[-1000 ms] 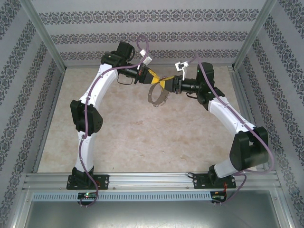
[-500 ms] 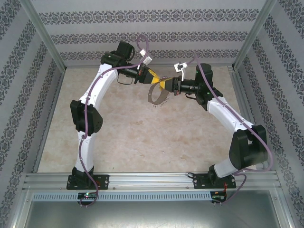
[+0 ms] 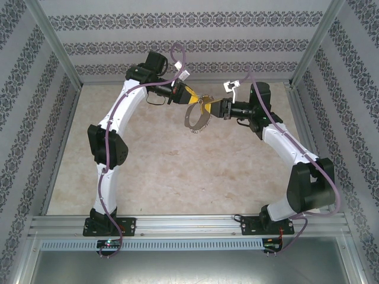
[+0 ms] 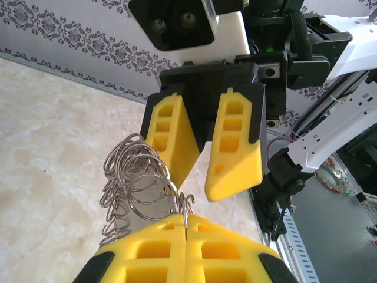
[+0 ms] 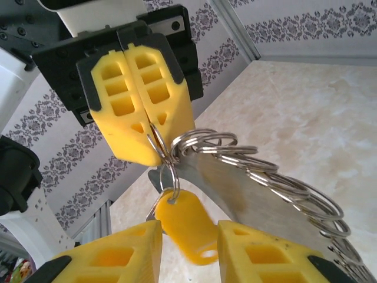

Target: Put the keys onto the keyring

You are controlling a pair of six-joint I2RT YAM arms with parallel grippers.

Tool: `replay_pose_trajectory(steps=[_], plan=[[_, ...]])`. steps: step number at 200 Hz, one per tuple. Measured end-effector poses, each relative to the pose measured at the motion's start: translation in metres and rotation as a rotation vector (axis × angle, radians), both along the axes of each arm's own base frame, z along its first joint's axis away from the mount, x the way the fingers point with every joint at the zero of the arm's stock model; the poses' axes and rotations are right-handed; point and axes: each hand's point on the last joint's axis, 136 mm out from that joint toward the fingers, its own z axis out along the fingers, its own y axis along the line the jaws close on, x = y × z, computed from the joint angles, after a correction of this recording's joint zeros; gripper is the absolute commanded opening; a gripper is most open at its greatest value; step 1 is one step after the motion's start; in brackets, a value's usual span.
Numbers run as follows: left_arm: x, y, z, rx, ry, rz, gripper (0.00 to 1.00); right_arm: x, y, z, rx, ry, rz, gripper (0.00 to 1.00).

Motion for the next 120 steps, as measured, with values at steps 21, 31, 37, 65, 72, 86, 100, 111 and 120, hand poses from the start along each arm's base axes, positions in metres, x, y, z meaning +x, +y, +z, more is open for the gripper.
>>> replay_pose_trajectory(steps=[21, 31, 37, 65, 72, 86, 100, 111, 120], plan=[[0.0, 0.0, 0.0, 0.0, 0.0, 0.0, 0.0, 0.001, 0.0, 0.004, 0.011, -0.008, -0.003, 0.34], [0.0, 0.0, 0.0, 0.0, 0.0, 0.0, 0.0, 0.002, 0.0, 0.006, 0.016, -0.016, -0.003, 0.35], [0.0, 0.0, 0.0, 0.0, 0.0, 0.0, 0.0, 0.002, 0.0, 0.007, 0.019, -0.018, -0.004, 0.35], [0.0, 0.0, 0.0, 0.0, -0.001, 0.0, 0.0, 0.003, 0.002, 0.011, 0.033, -0.027, 0.0, 0.36], [0.0, 0.0, 0.0, 0.0, 0.0, 0.0, 0.0, 0.003, 0.003, 0.011, 0.034, -0.029, 0.004, 0.36], [0.0, 0.0, 0.0, 0.0, -0.001, 0.0, 0.0, 0.002, 0.007, 0.01, 0.036, -0.028, 0.016, 0.35], [0.0, 0.0, 0.0, 0.0, -0.001, 0.0, 0.0, 0.0, 0.012, 0.008, 0.038, -0.02, 0.031, 0.35], [0.0, 0.0, 0.0, 0.0, -0.001, 0.0, 0.0, -0.001, 0.015, 0.006, 0.039, -0.012, 0.044, 0.34], [0.0, 0.0, 0.0, 0.0, -0.001, 0.0, 0.0, -0.001, 0.016, 0.004, 0.039, -0.005, 0.047, 0.29]])
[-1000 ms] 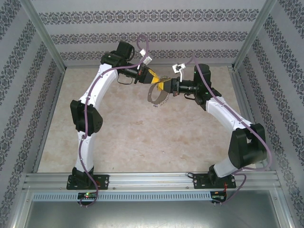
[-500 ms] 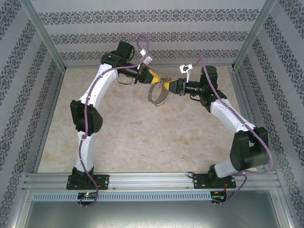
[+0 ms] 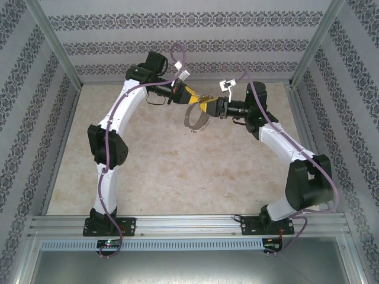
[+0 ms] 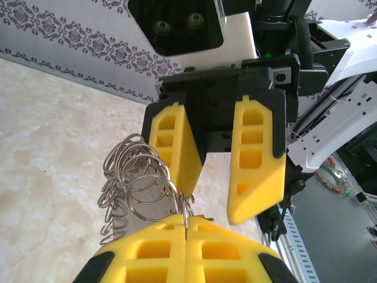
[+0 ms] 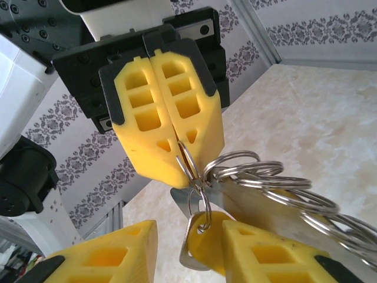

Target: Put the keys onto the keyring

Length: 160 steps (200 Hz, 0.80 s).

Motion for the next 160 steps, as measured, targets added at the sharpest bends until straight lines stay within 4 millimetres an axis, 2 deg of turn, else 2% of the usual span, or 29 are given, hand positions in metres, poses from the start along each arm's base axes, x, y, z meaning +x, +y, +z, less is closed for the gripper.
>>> replay_pose_trajectory(steps=[38, 67, 114, 160], plan=[[0.0, 0.0, 0.0, 0.0, 0.0, 0.0, 0.0, 0.0, 0.005, -0.004, 0.004, 0.02, 0.014, 0.1], [0.0, 0.0, 0.001, -0.002, -0.005, 0.0, 0.0, 0.0, 0.005, -0.003, 0.004, 0.017, 0.015, 0.0], [0.0, 0.0, 0.001, -0.001, -0.005, 0.001, 0.0, 0.0, 0.006, -0.004, 0.004, 0.019, 0.02, 0.0], [0.002, 0.002, 0.0, 0.002, -0.006, 0.007, 0.0, -0.001, 0.019, -0.013, 0.002, 0.037, 0.066, 0.0]])
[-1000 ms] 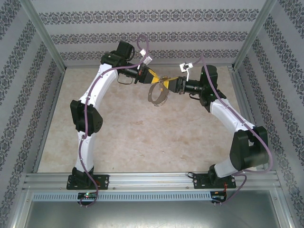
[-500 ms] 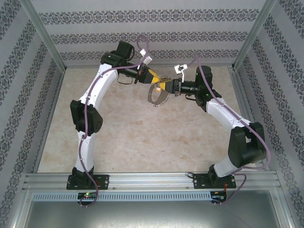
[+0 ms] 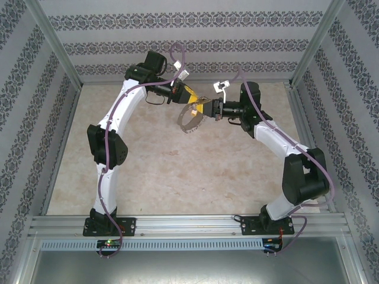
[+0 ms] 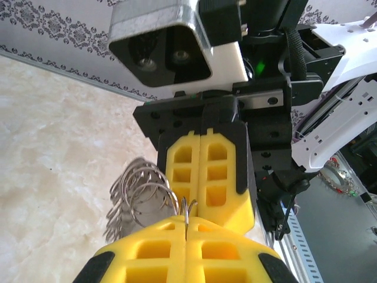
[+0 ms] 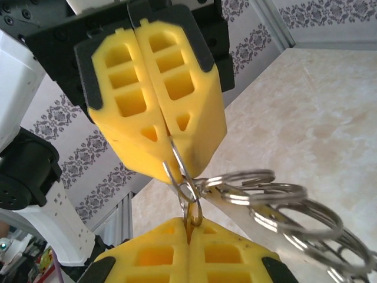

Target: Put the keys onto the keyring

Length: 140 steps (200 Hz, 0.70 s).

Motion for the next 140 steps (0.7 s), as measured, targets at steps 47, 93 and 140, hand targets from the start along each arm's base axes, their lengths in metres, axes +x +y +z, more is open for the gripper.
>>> replay_pose_trajectory(steps=[47, 93, 140], plan=[[-0.002, -0.002, 0.001, -0.002, -0.001, -0.005, 0.0, -0.003, 0.012, -0.002, -0.004, 0.011, 0.048, 0.0], [-0.002, -0.002, 0.002, -0.003, -0.005, -0.005, 0.0, -0.006, 0.009, -0.004, -0.008, 0.018, 0.059, 0.33], [-0.002, -0.002, 0.002, -0.004, -0.007, -0.006, 0.0, -0.011, -0.028, 0.01, -0.005, 0.008, -0.021, 0.29]])
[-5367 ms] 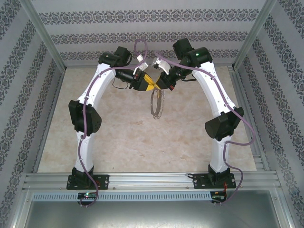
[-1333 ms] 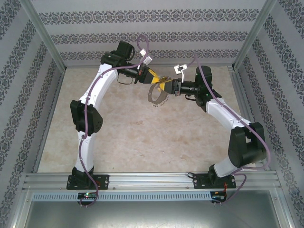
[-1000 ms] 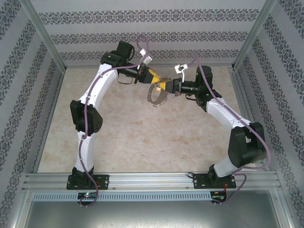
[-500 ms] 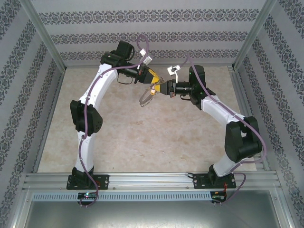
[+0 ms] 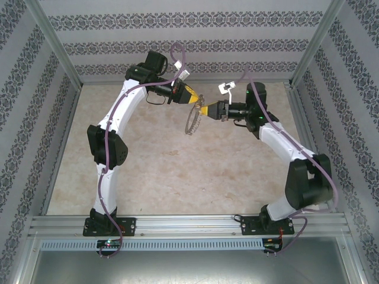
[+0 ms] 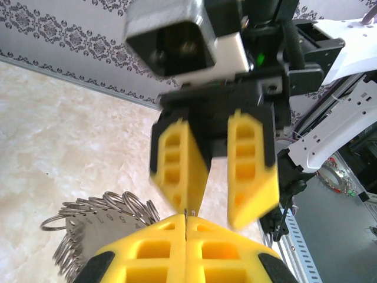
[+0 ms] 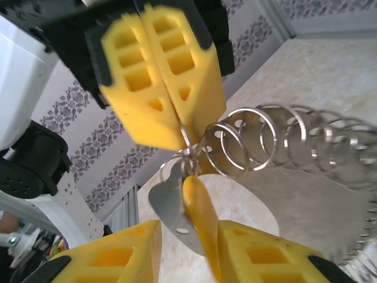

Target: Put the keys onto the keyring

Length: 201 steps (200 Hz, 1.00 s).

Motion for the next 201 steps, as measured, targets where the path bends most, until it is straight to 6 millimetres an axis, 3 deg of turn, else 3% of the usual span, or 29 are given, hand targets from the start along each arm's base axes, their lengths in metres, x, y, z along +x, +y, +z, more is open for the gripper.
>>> replay_pose_trajectory(steps=[20, 45, 63, 122, 201], plan=[[0.0, 0.0, 0.0, -0.001, 0.001, -0.001, 0.0, -0.003, -0.013, 0.019, 0.009, -0.049, -0.034, 0.27], [0.0, 0.0, 0.0, -0.003, 0.001, -0.002, 0.0, -0.005, -0.012, 0.028, 0.016, -0.073, -0.036, 0.28], [0.0, 0.0, 0.0, -0.003, 0.001, -0.002, 0.0, -0.002, -0.007, 0.028, 0.017, -0.07, -0.032, 0.33], [0.0, 0.0, 0.001, -0.004, -0.002, -0.002, 0.0, 0.004, 0.014, 0.015, 0.014, -0.028, -0.003, 0.31], [0.001, -0.001, 0.002, -0.007, -0.012, -0.002, 0.0, 0.012, 0.017, 0.012, 0.017, -0.013, -0.005, 0.31]])
